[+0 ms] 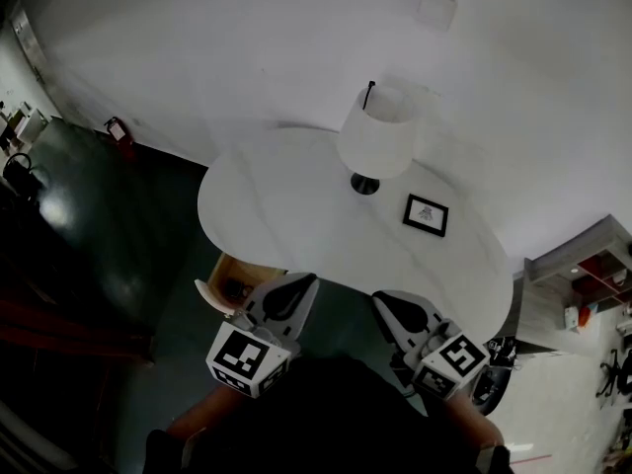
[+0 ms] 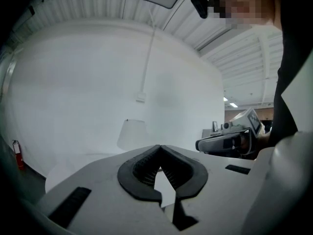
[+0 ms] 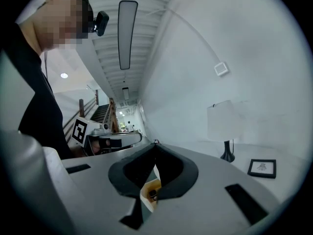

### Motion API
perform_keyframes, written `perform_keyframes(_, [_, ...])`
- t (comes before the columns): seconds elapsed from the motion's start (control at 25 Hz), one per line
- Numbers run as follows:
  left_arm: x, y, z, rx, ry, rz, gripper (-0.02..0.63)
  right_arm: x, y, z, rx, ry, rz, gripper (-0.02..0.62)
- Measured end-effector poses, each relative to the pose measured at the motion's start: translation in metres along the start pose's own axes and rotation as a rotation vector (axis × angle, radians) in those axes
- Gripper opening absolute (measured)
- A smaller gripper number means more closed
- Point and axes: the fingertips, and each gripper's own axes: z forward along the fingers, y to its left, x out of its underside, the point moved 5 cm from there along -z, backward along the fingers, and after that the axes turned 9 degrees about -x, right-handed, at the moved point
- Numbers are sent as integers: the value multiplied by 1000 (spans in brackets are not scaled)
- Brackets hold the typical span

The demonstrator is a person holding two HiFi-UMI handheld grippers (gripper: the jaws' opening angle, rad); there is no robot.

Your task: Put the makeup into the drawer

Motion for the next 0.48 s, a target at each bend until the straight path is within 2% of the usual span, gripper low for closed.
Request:
perform_keyframes(0.16, [-10,7,-4,23,-28,22,11,-9,4,11,32,9,-91,17])
perform_keyframes(0.48, [-5,24,-3,19,-1,19,11,-20,-6,25,113,-24,-99,17])
